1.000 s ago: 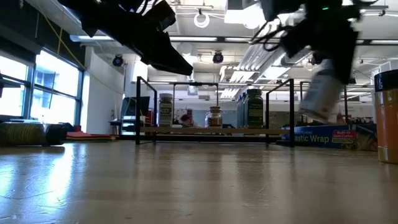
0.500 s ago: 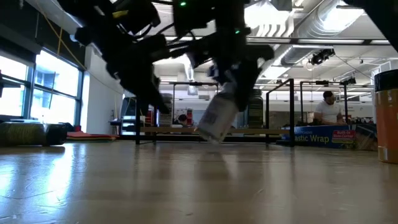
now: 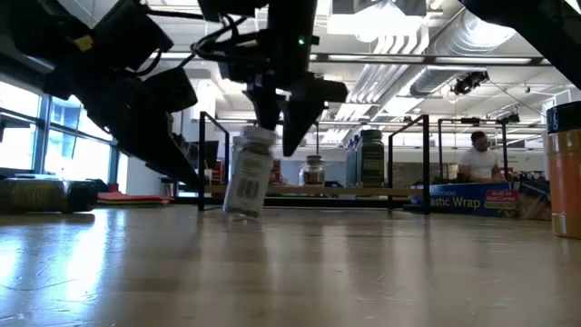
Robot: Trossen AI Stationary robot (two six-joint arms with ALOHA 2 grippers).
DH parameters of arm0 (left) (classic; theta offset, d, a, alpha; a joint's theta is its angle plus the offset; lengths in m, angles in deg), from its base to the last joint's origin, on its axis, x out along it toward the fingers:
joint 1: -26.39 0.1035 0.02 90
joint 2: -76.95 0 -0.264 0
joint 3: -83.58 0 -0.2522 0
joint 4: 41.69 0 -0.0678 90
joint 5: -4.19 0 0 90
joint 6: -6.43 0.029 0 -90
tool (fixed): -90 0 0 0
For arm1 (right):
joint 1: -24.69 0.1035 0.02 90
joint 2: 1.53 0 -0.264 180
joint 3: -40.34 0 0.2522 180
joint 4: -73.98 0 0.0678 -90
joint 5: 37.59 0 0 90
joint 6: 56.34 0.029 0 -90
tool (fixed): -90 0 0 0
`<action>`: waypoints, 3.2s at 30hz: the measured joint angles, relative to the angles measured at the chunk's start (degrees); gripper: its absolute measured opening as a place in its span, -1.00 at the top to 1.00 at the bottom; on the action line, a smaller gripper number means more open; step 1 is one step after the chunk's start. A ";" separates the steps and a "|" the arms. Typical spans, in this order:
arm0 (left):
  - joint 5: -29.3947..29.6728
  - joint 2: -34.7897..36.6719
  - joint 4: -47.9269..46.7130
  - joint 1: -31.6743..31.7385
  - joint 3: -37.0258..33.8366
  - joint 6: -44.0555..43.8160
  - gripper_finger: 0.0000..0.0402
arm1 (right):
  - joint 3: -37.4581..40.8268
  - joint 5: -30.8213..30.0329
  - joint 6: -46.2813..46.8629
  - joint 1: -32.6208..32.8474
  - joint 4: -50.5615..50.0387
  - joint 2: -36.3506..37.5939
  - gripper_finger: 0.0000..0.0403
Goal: Shelf spices
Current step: Put the white seasoning bottle on the shelf aligned with the other white seasoning bottle
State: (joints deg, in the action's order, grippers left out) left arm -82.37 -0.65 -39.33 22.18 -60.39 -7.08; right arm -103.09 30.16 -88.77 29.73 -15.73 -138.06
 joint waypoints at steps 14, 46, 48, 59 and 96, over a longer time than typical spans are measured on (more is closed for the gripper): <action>6.16 -0.43 -0.29 0.11 -0.49 1.84 0.25 | 12.18 5.77 22.42 0.40 -2.87 11.56 -0.52; -8.44 -14.53 25.35 0.44 -0.20 9.95 0.44 | 68.11 -7.53 59.52 8.16 77.34 23.76 -0.51; -8.70 -13.72 25.22 -0.83 -0.18 7.31 0.44 | 68.13 -7.76 59.39 7.66 74.80 24.26 -0.51; 5.68 -2.97 11.06 -7.12 2.80 4.80 0.44 | 68.59 -7.95 53.46 7.31 57.27 30.35 -0.51; -15.37 -14.22 -15.72 7.38 27.05 33.50 -0.26 | 79.08 -11.82 71.46 13.35 61.55 36.50 -0.51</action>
State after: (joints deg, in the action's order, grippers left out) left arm -97.74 -14.87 -55.05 29.57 -33.34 26.43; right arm -24.01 18.34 -17.30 43.08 45.82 -101.56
